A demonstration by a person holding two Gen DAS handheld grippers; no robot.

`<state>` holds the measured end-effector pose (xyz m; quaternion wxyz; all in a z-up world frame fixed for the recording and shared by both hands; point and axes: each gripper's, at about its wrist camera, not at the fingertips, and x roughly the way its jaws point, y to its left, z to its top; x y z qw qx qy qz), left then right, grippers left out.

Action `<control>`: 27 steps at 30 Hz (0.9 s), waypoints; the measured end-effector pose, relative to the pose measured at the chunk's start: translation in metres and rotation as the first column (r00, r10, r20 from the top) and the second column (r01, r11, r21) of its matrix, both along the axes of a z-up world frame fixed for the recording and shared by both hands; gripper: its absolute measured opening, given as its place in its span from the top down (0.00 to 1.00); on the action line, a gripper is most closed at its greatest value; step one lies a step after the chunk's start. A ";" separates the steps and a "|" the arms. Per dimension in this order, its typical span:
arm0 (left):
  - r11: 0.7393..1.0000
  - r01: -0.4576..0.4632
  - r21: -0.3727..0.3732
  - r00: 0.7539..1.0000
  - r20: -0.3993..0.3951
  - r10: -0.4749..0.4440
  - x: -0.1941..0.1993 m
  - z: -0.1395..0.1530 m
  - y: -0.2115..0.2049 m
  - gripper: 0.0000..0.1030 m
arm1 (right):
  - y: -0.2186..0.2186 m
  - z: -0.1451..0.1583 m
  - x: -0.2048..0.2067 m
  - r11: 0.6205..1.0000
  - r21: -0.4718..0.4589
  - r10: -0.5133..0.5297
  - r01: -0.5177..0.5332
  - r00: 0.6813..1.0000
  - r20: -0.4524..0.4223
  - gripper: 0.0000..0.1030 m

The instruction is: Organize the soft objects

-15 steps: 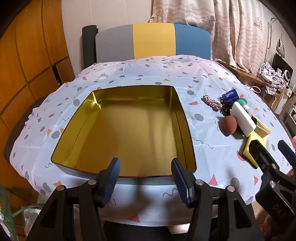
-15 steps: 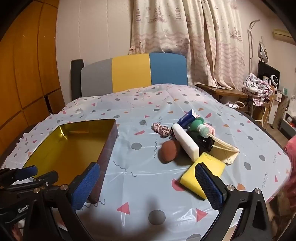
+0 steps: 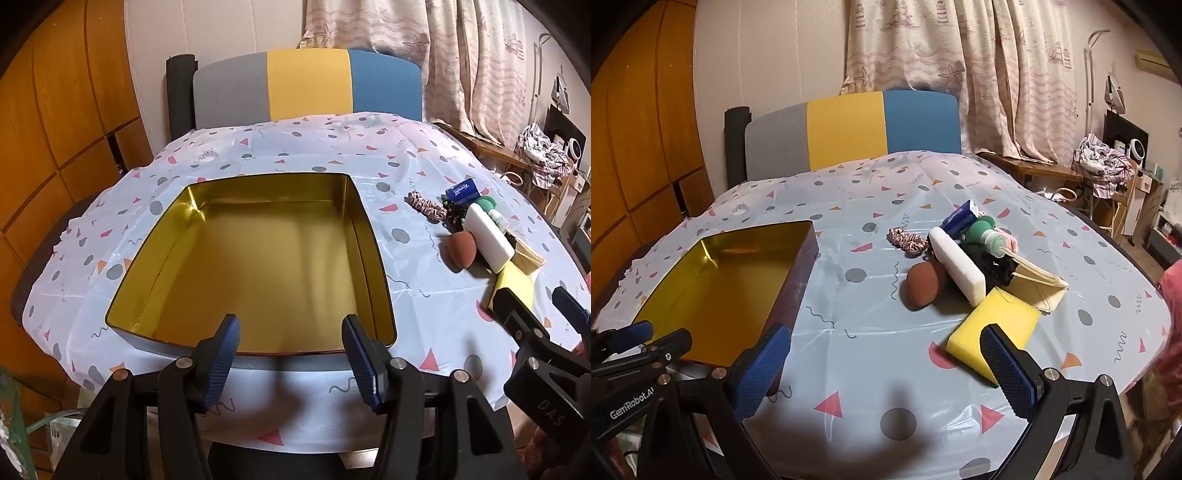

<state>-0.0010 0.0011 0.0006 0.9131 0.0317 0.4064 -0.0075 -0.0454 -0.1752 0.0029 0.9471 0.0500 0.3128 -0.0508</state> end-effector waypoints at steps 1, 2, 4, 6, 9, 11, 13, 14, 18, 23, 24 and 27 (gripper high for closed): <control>1.000 0.000 0.001 1.000 0.002 0.000 0.000 0.000 0.000 0.44 | 0.000 0.000 0.000 1.000 -0.001 0.001 -0.001 1.000 0.001 0.00; 1.000 0.000 0.002 1.000 0.003 0.000 0.000 0.000 0.000 0.44 | 0.000 0.000 0.000 1.000 -0.002 0.001 -0.001 1.000 0.001 0.00; 1.000 0.000 0.001 1.000 0.003 0.000 -0.001 -0.001 0.000 0.44 | 0.001 0.000 0.000 1.000 -0.003 0.002 -0.002 1.000 0.001 0.00; 1.000 0.000 0.003 1.000 0.000 0.000 -0.001 -0.001 -0.001 0.44 | 0.002 0.000 0.000 1.000 -0.004 0.000 -0.001 1.000 -0.002 0.00; 1.000 0.003 0.002 1.000 -0.004 -0.003 0.000 -0.001 -0.001 0.44 | 0.002 0.000 0.000 1.000 -0.004 0.002 -0.002 1.000 -0.003 0.00; 1.000 0.003 0.003 1.000 -0.003 -0.003 0.000 -0.002 -0.001 0.44 | 0.001 0.000 0.000 1.000 -0.004 0.003 -0.003 1.000 -0.004 0.00; 1.000 0.001 0.002 1.000 -0.003 -0.001 -0.001 -0.002 -0.002 0.44 | 0.001 -0.001 0.000 1.000 -0.001 0.004 -0.004 1.000 -0.006 0.00; 1.000 0.001 0.003 1.000 -0.004 -0.001 -0.001 -0.002 -0.002 0.44 | 0.001 -0.001 0.000 1.000 -0.003 0.003 -0.003 1.000 -0.007 0.00; 1.000 -0.001 -0.001 1.000 -0.007 0.001 0.000 -0.004 -0.002 0.44 | 0.001 -0.002 0.001 1.000 -0.005 0.002 -0.002 1.000 -0.010 0.00; 1.000 0.001 0.000 1.000 -0.008 -0.001 0.000 -0.004 -0.001 0.44 | 0.002 -0.002 0.001 1.000 -0.005 0.004 -0.004 1.000 -0.010 0.00; 1.000 0.002 0.000 1.000 -0.008 -0.002 0.000 -0.004 -0.001 0.44 | 0.002 -0.002 0.001 1.000 -0.005 0.004 -0.004 1.000 -0.010 0.00; 1.000 0.002 0.000 1.000 -0.009 -0.002 0.000 -0.005 -0.001 0.44 | 0.001 -0.002 0.001 1.000 -0.005 0.005 -0.005 1.000 -0.011 0.00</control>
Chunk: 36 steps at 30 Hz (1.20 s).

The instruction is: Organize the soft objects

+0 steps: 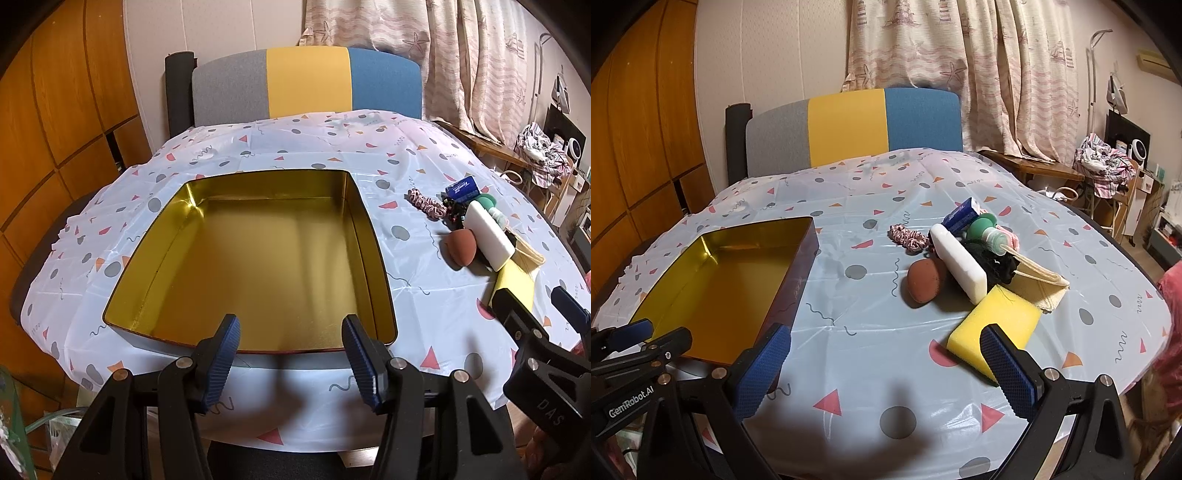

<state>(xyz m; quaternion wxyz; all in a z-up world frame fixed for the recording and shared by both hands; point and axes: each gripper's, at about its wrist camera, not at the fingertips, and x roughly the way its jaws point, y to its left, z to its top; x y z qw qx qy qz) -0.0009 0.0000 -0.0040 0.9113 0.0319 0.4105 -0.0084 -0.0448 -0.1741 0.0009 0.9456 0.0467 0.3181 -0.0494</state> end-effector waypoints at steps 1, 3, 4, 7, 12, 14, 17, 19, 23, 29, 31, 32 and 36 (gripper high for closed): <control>1.000 0.000 -0.001 1.000 -0.001 0.000 0.000 0.000 0.000 0.44 | 0.000 0.000 0.000 1.000 -0.001 0.000 0.000 1.000 0.000 0.00; 1.000 0.001 -0.002 1.000 -0.003 -0.001 0.000 -0.001 0.000 0.44 | 0.000 0.000 0.000 1.000 0.000 0.001 -0.001 1.000 0.000 0.00; 1.000 0.002 -0.003 1.000 -0.005 -0.002 0.000 -0.002 0.000 0.44 | 0.000 0.000 0.000 1.000 0.001 0.001 -0.001 1.000 -0.001 0.00; 1.000 0.003 -0.004 1.000 -0.008 -0.003 0.000 -0.003 0.000 0.44 | 0.000 0.000 0.000 1.000 0.000 0.002 -0.002 1.000 -0.004 0.00; 1.000 0.005 -0.005 1.000 -0.011 -0.005 0.001 -0.003 -0.001 0.44 | 0.001 0.000 0.001 1.000 -0.001 0.004 -0.004 1.000 -0.007 0.00; 1.000 0.007 -0.008 1.000 -0.013 -0.007 0.001 -0.003 -0.001 0.44 | 0.001 0.000 0.001 1.000 -0.002 0.004 -0.004 1.000 -0.007 0.00; 1.000 0.007 -0.008 1.000 -0.015 -0.007 0.001 -0.004 -0.001 0.44 | 0.001 -0.001 0.001 1.000 -0.009 0.002 -0.002 1.000 -0.007 0.00; 1.000 0.008 -0.008 1.000 -0.016 -0.008 0.001 -0.004 -0.001 0.44 | 0.001 -0.001 0.000 1.000 -0.012 0.001 -0.001 1.000 -0.005 0.00; 1.000 0.008 -0.009 1.000 -0.018 -0.008 0.001 -0.004 -0.001 0.44 | 0.000 -0.002 0.000 1.000 -0.012 0.000 0.000 1.000 -0.010 0.00; 1.000 0.010 -0.010 1.000 -0.018 -0.010 0.001 -0.005 -0.002 0.44 | -0.001 -0.003 0.002 1.000 -0.017 -0.008 0.007 1.000 -0.019 0.00; 1.000 0.011 -0.010 1.000 -0.016 -0.011 0.001 -0.005 -0.002 0.44 | -0.003 -0.003 0.003 1.000 -0.018 -0.018 0.018 1.000 -0.022 0.00; 1.000 0.012 -0.010 1.000 -0.015 -0.012 0.001 -0.005 -0.003 0.44 | -0.003 -0.003 0.003 1.000 -0.019 -0.023 0.023 0.999 -0.023 0.00; 1.000 0.016 -0.009 1.000 -0.015 -0.016 0.001 -0.004 -0.004 0.44 | -0.008 -0.004 0.005 0.999 -0.005 -0.034 0.034 0.999 -0.031 0.00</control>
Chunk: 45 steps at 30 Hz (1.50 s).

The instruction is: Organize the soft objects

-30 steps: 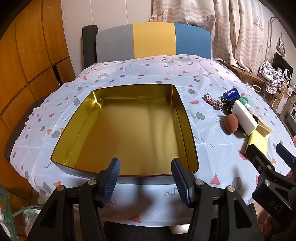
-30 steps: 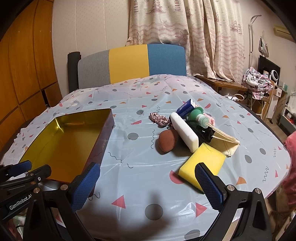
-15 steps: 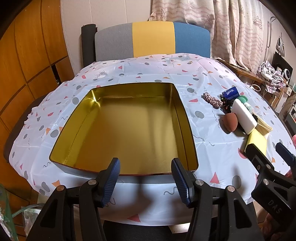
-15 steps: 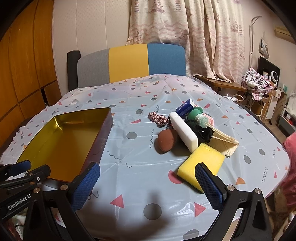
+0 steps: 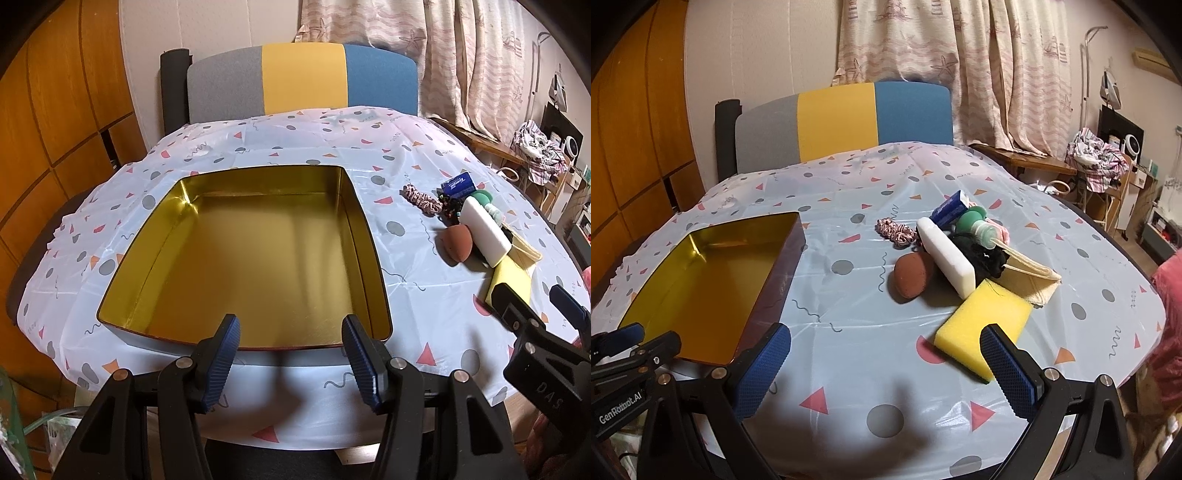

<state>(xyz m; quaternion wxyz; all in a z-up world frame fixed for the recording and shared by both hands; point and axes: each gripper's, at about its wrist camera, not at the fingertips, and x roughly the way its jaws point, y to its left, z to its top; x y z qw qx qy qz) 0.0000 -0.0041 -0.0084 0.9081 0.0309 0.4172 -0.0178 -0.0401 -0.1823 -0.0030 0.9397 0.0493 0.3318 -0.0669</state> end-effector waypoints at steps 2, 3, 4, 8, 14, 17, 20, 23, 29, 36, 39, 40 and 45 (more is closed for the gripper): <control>1.000 0.002 0.002 1.000 -0.002 -0.002 0.000 -0.001 -0.001 0.44 | 0.000 0.000 0.000 1.000 -0.001 0.003 -0.003 1.000 -0.002 0.00; 1.000 0.003 0.002 1.000 -0.003 -0.003 0.000 -0.001 -0.001 0.44 | 0.000 0.000 0.000 1.000 -0.003 0.004 -0.004 1.000 -0.001 0.00; 1.000 0.003 0.001 1.000 -0.005 -0.003 0.000 0.000 0.000 0.44 | 0.001 0.000 0.000 1.000 -0.006 0.007 -0.007 1.000 0.000 0.00; 1.000 0.006 -0.008 1.000 -0.011 -0.006 0.001 0.000 0.001 0.44 | 0.001 0.001 0.000 1.000 -0.017 0.000 0.000 1.000 0.002 0.00; 0.999 0.027 -0.028 0.999 -0.026 -0.027 0.002 -0.001 -0.001 0.44 | -0.014 -0.003 0.006 0.998 -0.026 -0.060 0.059 0.998 -0.024 0.00; 0.998 0.042 -0.046 0.998 -0.042 -0.043 0.003 -0.002 -0.002 0.44 | -0.027 -0.006 0.010 0.996 -0.017 -0.091 0.090 0.995 -0.045 0.00; 0.995 0.060 -0.074 0.996 -0.055 -0.064 0.003 -0.003 -0.004 0.44 | -0.044 -0.011 0.015 0.992 0.010 -0.125 0.126 0.989 -0.077 0.00; 0.991 0.086 -0.101 0.994 -0.063 -0.093 0.003 -0.003 -0.006 0.44 | -0.066 -0.020 0.021 0.983 0.046 -0.173 0.180 0.977 -0.122 0.00; 0.988 0.130 -0.084 0.988 -0.067 -0.136 0.003 -0.003 -0.021 0.44 | -0.103 -0.043 0.041 0.956 0.130 -0.230 0.263 0.947 -0.223 0.00; 0.973 0.210 -0.097 0.975 -0.051 -0.216 0.005 0.003 -0.038 0.44 | -0.101 -0.055 0.066 0.965 0.125 -0.196 0.231 0.950 -0.241 0.00; 0.948 0.250 -0.199 0.963 -0.049 -0.264 0.009 0.005 -0.039 0.44 | -0.103 -0.063 0.073 0.966 0.119 -0.194 0.230 0.947 -0.258 0.00; 0.936 0.261 -0.235 0.959 -0.050 -0.279 0.011 0.006 -0.039 0.44 | -0.103 -0.065 0.074 0.968 0.109 -0.193 0.227 0.946 -0.260 0.00; 0.936 0.276 -0.218 0.956 -0.039 -0.291 0.017 0.012 -0.056 0.44 | -0.107 -0.068 0.075 0.979 0.045 -0.184 0.201 0.949 -0.255 0.21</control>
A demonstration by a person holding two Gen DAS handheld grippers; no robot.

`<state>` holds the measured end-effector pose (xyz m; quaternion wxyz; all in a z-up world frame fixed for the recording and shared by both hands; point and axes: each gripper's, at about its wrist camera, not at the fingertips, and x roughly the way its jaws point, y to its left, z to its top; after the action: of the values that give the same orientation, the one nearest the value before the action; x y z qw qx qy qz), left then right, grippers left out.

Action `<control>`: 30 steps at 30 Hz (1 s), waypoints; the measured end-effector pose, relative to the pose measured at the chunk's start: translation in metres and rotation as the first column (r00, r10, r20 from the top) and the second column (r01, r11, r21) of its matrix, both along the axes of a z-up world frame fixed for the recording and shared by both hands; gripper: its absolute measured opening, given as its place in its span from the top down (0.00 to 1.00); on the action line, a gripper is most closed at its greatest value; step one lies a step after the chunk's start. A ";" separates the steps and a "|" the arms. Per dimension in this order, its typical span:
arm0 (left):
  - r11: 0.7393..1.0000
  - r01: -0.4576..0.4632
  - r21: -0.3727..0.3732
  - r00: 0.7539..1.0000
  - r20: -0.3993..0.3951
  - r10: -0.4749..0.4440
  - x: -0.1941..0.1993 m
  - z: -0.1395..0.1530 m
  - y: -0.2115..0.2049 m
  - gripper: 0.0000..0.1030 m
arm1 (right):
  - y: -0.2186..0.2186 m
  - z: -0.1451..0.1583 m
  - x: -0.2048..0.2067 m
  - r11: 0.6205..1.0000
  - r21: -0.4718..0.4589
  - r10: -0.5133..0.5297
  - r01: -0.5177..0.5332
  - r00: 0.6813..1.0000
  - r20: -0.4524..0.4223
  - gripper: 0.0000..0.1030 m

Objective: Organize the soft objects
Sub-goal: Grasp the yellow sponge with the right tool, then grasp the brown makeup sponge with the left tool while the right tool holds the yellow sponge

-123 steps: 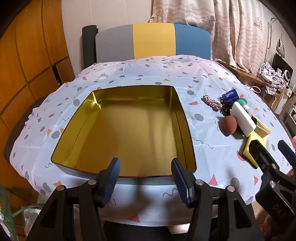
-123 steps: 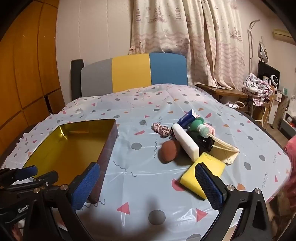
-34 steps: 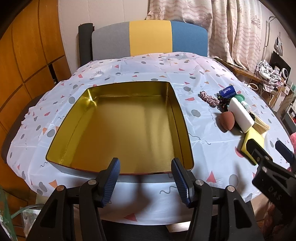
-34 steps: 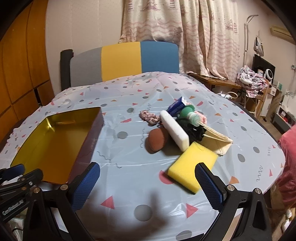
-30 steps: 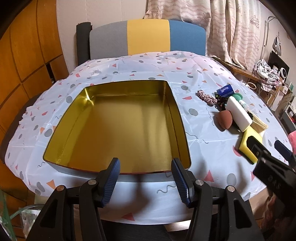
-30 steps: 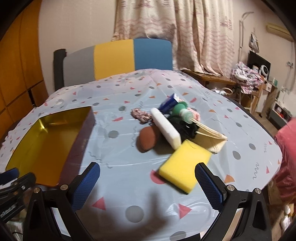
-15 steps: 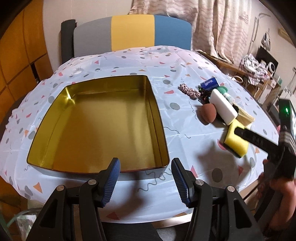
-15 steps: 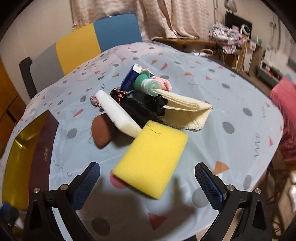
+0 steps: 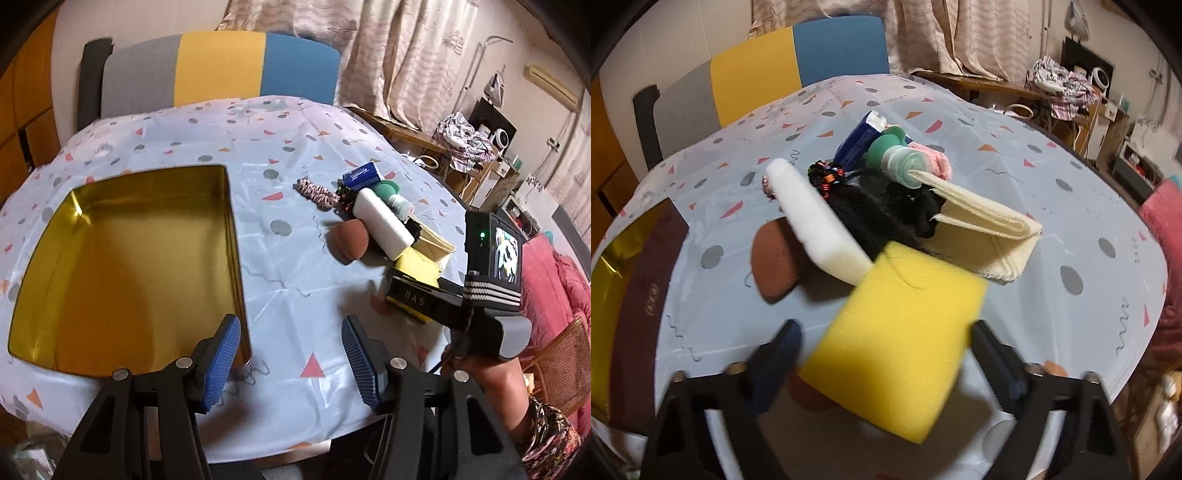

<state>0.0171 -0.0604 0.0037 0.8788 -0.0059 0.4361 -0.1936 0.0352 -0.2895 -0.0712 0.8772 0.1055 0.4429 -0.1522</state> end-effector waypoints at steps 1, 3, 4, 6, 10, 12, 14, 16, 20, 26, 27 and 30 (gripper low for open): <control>1.000 0.005 0.012 1.000 0.008 -0.005 0.001 0.001 -0.005 0.44 | -0.002 0.000 -0.001 1.000 0.001 0.006 -0.006 1.000 0.003 0.22; 0.999 0.015 0.030 1.000 0.018 -0.016 0.002 0.003 -0.012 0.44 | -0.007 0.002 -0.002 0.999 0.018 0.030 -0.030 1.000 0.010 0.24; 0.999 0.031 0.036 0.999 0.022 -0.031 0.002 0.003 -0.017 0.44 | -0.009 0.002 -0.002 0.999 0.021 0.037 -0.038 0.999 0.012 0.25; 0.998 0.052 0.035 0.998 0.018 -0.052 0.006 0.003 -0.026 0.44 | -0.012 0.002 -0.005 0.998 0.029 0.060 -0.060 0.998 0.019 0.26; 0.996 0.090 0.026 0.996 -0.015 -0.089 0.019 0.002 -0.042 0.44 | -0.021 0.003 -0.012 0.997 0.043 0.070 -0.071 0.997 0.033 0.28; 0.993 0.116 -0.001 0.992 -0.056 -0.116 0.027 -0.002 -0.051 0.44 | -0.030 0.004 -0.016 0.997 0.055 0.049 -0.052 0.998 0.041 0.28; 0.992 0.128 -0.022 0.988 -0.083 -0.130 0.033 -0.007 -0.059 0.44 | -0.038 0.005 -0.020 0.997 0.064 0.028 -0.031 0.999 0.047 0.28; 0.990 0.137 -0.028 0.986 -0.095 -0.139 0.039 -0.011 -0.068 0.44 | -0.046 0.005 -0.023 0.998 0.069 0.006 -0.010 0.999 0.052 0.28; 0.986 0.161 0.051 0.981 -0.114 -0.155 0.056 -0.028 -0.094 0.44 | -0.055 0.002 -0.025 0.997 0.083 -0.010 0.005 0.998 0.058 0.28; 0.947 0.197 0.255 0.978 -0.121 -0.171 0.080 -0.054 -0.128 0.43 | -0.053 0.000 -0.027 0.997 0.077 -0.007 0.002 0.998 0.066 0.28; 0.944 0.203 0.260 0.977 -0.123 -0.177 0.084 -0.056 -0.132 0.43 | -0.053 0.000 -0.026 0.997 0.079 -0.007 0.002 0.998 0.067 0.27; 0.949 0.213 0.232 0.971 -0.156 -0.180 0.102 -0.062 -0.142 0.43 | -0.054 -0.002 -0.027 0.995 0.096 -0.011 0.005 0.998 0.064 0.27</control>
<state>0.1189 -0.2022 -0.0587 0.8180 0.1340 0.5128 -0.2236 0.0079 -0.3435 -0.0734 0.8843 0.1540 0.4209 -0.1309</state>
